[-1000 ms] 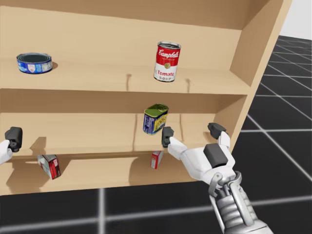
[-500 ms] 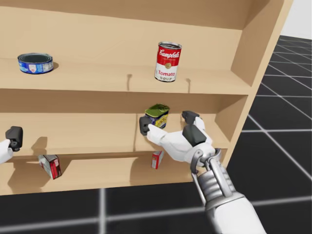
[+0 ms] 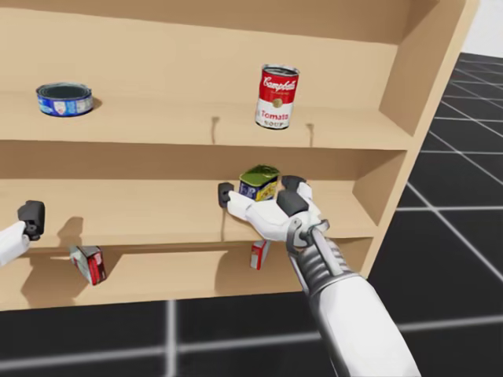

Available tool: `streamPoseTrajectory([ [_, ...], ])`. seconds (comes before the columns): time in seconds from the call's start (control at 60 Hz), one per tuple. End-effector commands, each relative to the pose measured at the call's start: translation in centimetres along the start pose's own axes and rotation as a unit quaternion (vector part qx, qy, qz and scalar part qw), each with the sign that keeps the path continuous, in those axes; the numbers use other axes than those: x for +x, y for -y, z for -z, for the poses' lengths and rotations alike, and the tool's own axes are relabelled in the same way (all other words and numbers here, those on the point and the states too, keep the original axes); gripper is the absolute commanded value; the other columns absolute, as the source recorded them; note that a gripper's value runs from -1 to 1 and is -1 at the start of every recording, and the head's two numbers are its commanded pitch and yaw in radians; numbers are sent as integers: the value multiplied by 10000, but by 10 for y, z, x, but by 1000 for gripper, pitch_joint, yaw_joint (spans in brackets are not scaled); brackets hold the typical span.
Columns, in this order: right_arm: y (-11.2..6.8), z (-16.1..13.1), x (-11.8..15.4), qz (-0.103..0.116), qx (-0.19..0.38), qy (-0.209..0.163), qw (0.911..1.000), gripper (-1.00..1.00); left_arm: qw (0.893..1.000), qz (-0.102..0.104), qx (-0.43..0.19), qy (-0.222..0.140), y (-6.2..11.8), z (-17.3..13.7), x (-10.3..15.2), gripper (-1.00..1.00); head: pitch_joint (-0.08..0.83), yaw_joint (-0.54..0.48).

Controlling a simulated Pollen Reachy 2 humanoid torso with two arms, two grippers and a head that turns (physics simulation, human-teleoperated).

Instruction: Find the potted meat can on the shelf and bring it to me.

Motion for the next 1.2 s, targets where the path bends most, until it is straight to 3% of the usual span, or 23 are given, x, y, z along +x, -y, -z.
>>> streamPoseTrajectory([
  [0.017,1,22,-10,54,-102,-115,9999,-1000,10000,29,11,-6,0,0,-1,-1000,405,-211],
  [0.367,-4,33,-23,-40,5,-224,9997,-1000,10000,74,11,-4,1,1,-2,-1000,400,-206],
  [0.383,-5,32,-24,-36,-11,-200,9998,-620,10000,84,10,-6,2,1,-2,-1000,399,-206],
  [0.4,-6,31,-24,-52,-72,-162,9998,-432,10000,90,12,-6,2,1,-2,-1000,399,-206],
  [0.417,-7,31,-25,-69,-120,-134,9998,53,10000,95,15,-5,2,1,-2,-1000,399,-206],
  [0.433,-7,31,-25,-73,-124,-122,9998,314,9999,100,15,-5,2,1,-2,-1000,399,-206],
  [0.45,-8,29,-25,1,-55,-134,9999,934,9999,110,15,-3,2,1,-2,-1000,398,-207],
  [0.467,-8,28,-25,9,-36,-140,9999,978,9999,113,15,-2,3,0,-2,-1000,398,-207],
  [0.85,-9,-12,-9,-92,-184,165,9997,1000,9999,165,9,-12,6,-1,-2,-1000,391,-212],
  [1.2,-15,-50,26,-409,-359,937,9941,1000,9998,179,9,-38,8,-1,-3,-1000,380,-221],
])
